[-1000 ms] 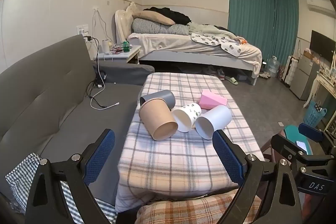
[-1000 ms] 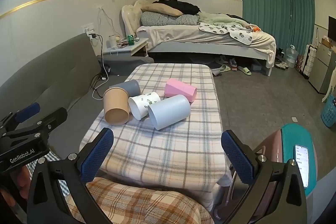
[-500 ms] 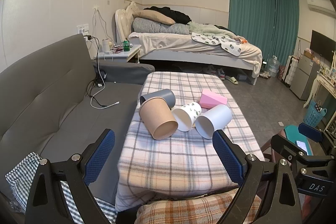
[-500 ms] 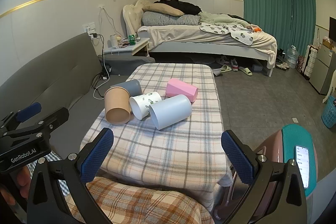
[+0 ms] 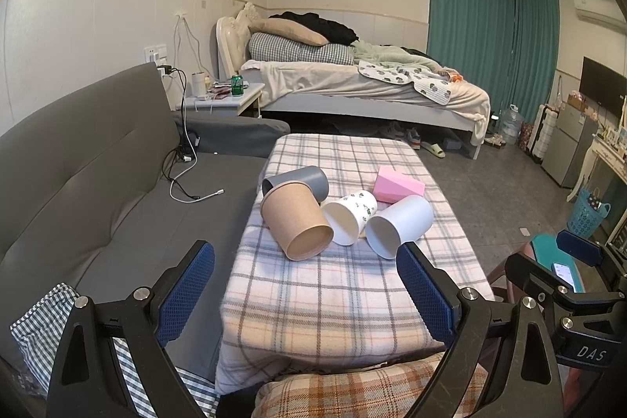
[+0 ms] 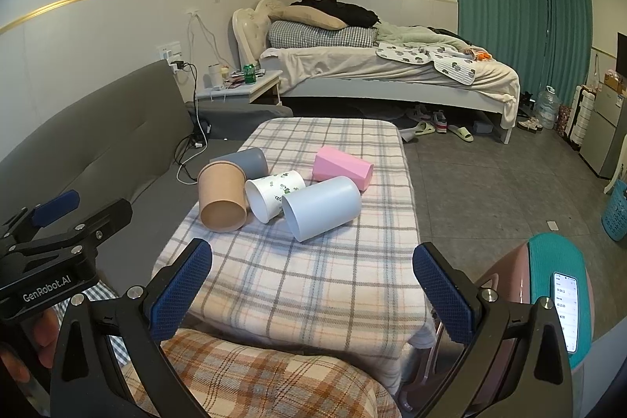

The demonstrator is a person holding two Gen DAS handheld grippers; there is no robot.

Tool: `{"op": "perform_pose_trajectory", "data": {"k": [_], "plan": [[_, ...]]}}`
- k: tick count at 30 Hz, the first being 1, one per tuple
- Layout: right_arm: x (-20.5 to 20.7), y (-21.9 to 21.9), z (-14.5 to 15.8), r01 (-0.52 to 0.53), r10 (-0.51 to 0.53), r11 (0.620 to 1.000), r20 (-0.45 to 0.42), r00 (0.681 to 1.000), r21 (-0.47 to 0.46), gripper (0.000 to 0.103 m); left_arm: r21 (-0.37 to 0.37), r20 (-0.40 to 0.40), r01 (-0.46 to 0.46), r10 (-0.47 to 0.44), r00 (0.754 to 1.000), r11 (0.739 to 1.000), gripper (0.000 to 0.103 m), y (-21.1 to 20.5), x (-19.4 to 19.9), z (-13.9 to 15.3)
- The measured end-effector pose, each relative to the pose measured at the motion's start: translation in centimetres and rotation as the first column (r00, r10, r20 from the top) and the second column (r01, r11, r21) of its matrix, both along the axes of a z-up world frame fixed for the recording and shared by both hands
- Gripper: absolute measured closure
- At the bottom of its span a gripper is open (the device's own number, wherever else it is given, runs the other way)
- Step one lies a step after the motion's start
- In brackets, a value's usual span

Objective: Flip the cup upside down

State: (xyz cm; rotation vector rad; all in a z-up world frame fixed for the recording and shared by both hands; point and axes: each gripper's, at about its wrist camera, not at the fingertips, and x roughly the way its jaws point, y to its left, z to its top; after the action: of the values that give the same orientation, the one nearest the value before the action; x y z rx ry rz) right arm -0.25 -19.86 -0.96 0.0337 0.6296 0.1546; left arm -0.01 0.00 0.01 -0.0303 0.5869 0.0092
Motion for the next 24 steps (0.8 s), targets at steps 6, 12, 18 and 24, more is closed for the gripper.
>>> {"op": "perform_pose_trajectory", "data": {"k": [6, 12, 18, 24], "plan": [[0.01, 0.06, -0.03, 0.000, 0.000, 1.000, 0.001, 1.000, 0.000, 0.000, -0.001, 0.000, 0.001, -0.001, 1.000, 1.000, 0.006, 0.01, 0.00, 0.00], [0.02, 0.06, -0.02, 0.002, -0.002, 1.000, 0.000, 1.000, -0.001, 0.000, 0.000, 0.000, -0.001, 0.001, 1.000, 1.000, 0.006, 0.00, 0.00, 0.00], [0.03, 0.14, -0.11, 0.000, 0.000, 1.000, 0.000, 1.000, 0.000, 0.000, 0.000, -0.001, 0.000, 0.000, 1.000, 1.000, 0.006, 0.01, 0.00, -0.01], [0.01, 0.23, -0.12, -0.003, 0.003, 1.000, -0.002, 1.000, 0.001, 0.000, -0.001, 0.000, 0.000, 0.000, 1.000, 1.000, 0.006, 0.00, 0.00, 0.00]]}}
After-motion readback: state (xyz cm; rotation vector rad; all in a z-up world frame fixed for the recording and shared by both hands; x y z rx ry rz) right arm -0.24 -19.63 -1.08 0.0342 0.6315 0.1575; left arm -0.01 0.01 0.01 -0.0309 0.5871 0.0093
